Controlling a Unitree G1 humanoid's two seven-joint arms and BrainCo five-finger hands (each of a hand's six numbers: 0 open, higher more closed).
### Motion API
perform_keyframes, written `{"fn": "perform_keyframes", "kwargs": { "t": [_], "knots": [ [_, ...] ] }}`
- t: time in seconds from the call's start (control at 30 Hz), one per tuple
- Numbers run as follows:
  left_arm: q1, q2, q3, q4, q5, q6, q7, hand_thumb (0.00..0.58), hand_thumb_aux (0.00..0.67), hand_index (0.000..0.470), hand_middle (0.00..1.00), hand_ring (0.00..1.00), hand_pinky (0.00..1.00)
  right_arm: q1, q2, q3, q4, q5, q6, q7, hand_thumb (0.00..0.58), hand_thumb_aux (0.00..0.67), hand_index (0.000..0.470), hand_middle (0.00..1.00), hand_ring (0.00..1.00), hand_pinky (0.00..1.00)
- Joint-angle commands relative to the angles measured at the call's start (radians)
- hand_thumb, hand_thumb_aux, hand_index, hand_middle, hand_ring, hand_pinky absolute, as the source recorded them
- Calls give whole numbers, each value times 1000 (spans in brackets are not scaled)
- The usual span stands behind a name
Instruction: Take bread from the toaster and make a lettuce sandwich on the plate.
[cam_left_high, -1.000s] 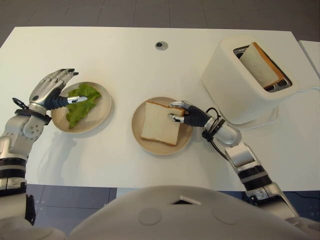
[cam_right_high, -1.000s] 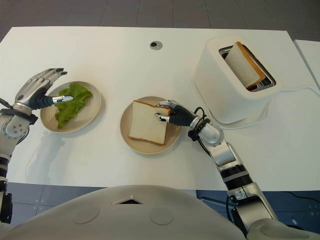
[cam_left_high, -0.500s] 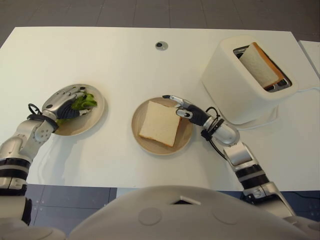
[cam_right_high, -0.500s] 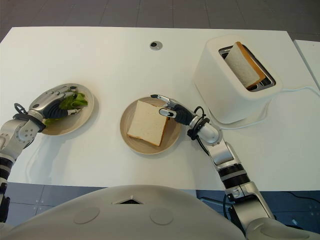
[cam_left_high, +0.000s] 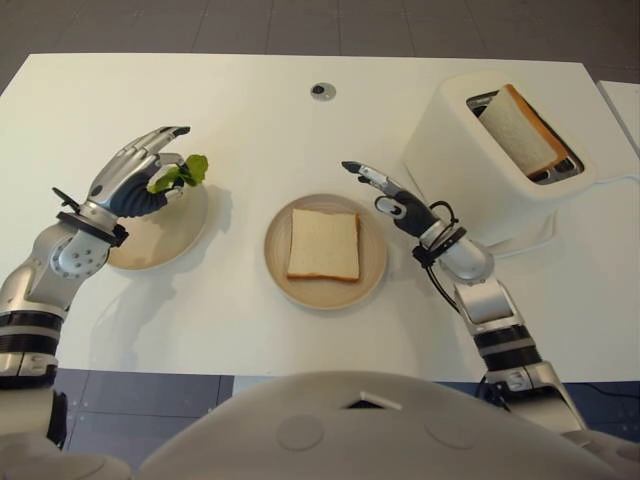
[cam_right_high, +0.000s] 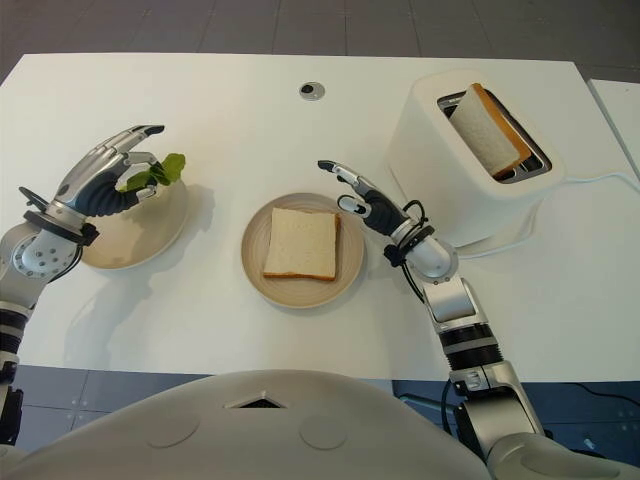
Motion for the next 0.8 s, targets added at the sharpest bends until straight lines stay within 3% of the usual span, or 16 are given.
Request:
{"fn": "perform_keyframes", "kwargs": {
  "t": [0.03,0.3,0.5,0.67,0.8],
  "knots": [
    [-10,-71,-17,-65,-56,-29,-17,580,670,470,0,0,0,-9,3,-38,-47,50,-8,1,0,0,0,0,0,0],
    [-55,-282,-124,-147,-45,-57,-22,580,670,470,0,0,0,13,-12,-129,-183,177,-3,17,0,0,0,0,0,0],
    [-70,-465,-339,-105,170,-35,-20,580,670,470,0,0,0,37,-66,-245,-309,300,36,52,0,0,0,0,0,0],
    [-77,-496,-473,-8,293,-37,-21,580,670,470,0,0,0,68,-105,-334,-365,366,32,79,0,0,0,0,0,0],
    [-73,-490,-492,-15,291,-44,-14,580,670,470,0,0,0,80,-159,-431,-375,224,-3,33,0,0,0,0,0,0]
  ]
}}
